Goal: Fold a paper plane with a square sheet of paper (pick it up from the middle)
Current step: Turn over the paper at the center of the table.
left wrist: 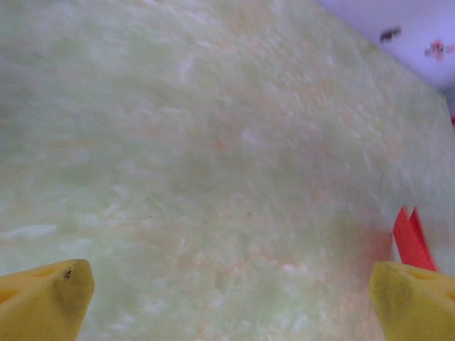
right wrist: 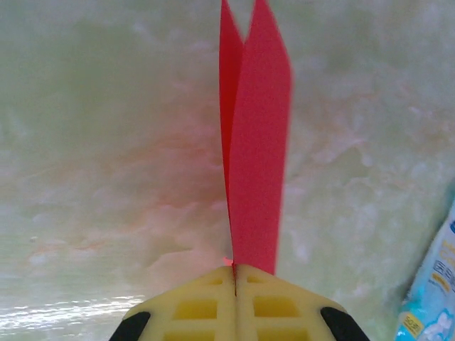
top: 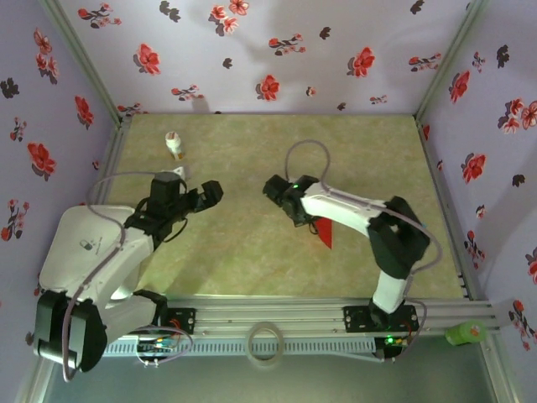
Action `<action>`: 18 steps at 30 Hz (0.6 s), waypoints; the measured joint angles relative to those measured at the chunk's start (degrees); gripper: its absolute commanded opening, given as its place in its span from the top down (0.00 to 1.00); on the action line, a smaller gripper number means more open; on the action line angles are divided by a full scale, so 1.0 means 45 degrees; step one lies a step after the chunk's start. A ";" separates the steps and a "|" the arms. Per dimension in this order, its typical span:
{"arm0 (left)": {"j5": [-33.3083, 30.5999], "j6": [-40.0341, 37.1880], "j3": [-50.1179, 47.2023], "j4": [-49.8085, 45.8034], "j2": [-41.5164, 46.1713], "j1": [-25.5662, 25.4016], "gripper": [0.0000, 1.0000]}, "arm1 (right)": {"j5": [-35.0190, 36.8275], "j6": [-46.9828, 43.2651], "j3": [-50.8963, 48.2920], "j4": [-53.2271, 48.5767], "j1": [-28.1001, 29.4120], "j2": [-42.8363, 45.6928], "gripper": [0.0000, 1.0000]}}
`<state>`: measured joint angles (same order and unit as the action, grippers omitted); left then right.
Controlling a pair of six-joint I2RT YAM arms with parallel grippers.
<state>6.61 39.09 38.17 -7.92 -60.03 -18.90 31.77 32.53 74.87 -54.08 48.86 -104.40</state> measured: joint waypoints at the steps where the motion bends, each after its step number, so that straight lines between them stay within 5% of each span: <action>1: -0.0024 0.0170 -0.0199 0.0015 0.0296 0.0238 0.00 | 0.0000 -0.0010 0.0311 -0.0010 0.0272 -0.0505 0.96; 6: 0.0267 0.0384 -0.0447 0.0136 0.0865 0.0792 0.00 | -0.0835 -0.0117 0.1525 0.0413 0.1341 -0.1987 0.92; 12: 0.1593 0.0427 -0.0301 0.0369 0.0151 0.0869 0.00 | -0.3313 -0.0087 0.1685 0.2147 0.1462 -0.2030 0.74; 18: 0.3604 0.0685 0.0160 0.1132 -0.1593 0.0957 0.00 | -0.6086 0.0301 -0.1273 0.5527 0.0607 0.0238 0.56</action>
<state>22.83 42.17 38.89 -2.83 -67.20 -14.59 4.38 33.89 69.14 -29.21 51.59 -103.33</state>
